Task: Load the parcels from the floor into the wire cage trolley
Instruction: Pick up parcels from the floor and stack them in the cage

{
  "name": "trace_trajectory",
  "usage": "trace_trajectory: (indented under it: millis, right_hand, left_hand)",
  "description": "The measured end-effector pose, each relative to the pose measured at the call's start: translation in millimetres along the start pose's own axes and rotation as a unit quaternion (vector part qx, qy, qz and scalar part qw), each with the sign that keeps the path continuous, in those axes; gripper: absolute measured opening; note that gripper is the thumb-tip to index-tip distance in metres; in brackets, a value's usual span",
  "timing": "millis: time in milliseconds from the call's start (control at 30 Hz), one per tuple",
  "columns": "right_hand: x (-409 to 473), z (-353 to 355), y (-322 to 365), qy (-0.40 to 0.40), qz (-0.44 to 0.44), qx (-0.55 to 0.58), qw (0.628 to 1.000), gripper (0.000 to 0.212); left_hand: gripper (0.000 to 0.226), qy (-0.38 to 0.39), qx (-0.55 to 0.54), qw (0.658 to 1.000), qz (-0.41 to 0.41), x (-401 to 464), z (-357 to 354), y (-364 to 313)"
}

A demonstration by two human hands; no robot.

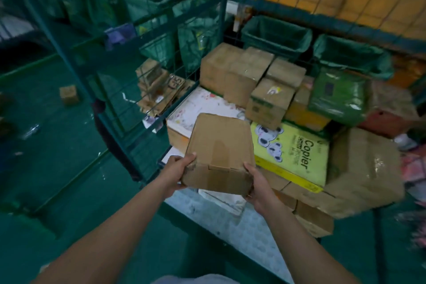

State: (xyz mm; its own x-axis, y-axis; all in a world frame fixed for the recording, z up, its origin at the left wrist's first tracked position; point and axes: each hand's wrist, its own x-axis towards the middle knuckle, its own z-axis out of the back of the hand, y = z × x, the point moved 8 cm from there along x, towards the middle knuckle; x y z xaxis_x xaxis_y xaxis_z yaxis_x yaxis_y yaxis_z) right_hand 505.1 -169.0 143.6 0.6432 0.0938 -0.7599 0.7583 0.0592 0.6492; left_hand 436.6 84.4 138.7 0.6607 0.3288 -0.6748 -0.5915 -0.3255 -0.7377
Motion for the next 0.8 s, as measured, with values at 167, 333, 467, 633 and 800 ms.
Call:
trace_trajectory:
  millis: [167,333,467,633,800]
  right_hand:
    - [8.7,20.9,28.2,-0.03,0.024,0.057,0.998,0.032]
    - [12.4,25.1,51.5,-0.067,0.057,0.107,0.99,0.03]
    - [17.4,14.8,58.0,-0.088,0.059,0.132,0.986,0.038]
    - [19.4,-13.2,85.4,-0.128,0.093,0.159,0.974,0.036]
    - [18.2,-35.3,113.2,-0.157,0.112,0.184,0.964,0.033]
  left_hand:
    - [0.058,0.034,0.035,0.999,-0.018,22.1,-32.8,-39.1]
    - [0.056,0.081,0.068,0.994,-0.027,42.8,-56.2,-72.3]
    - [0.057,0.103,0.081,0.991,-0.025,60.1,-56.2,-93.3]
    - [0.052,0.148,0.111,0.982,-0.041,82.2,-52.9,-142.5]
    - [0.048,0.173,0.131,0.974,-0.058,110.8,-49.4,-178.4]
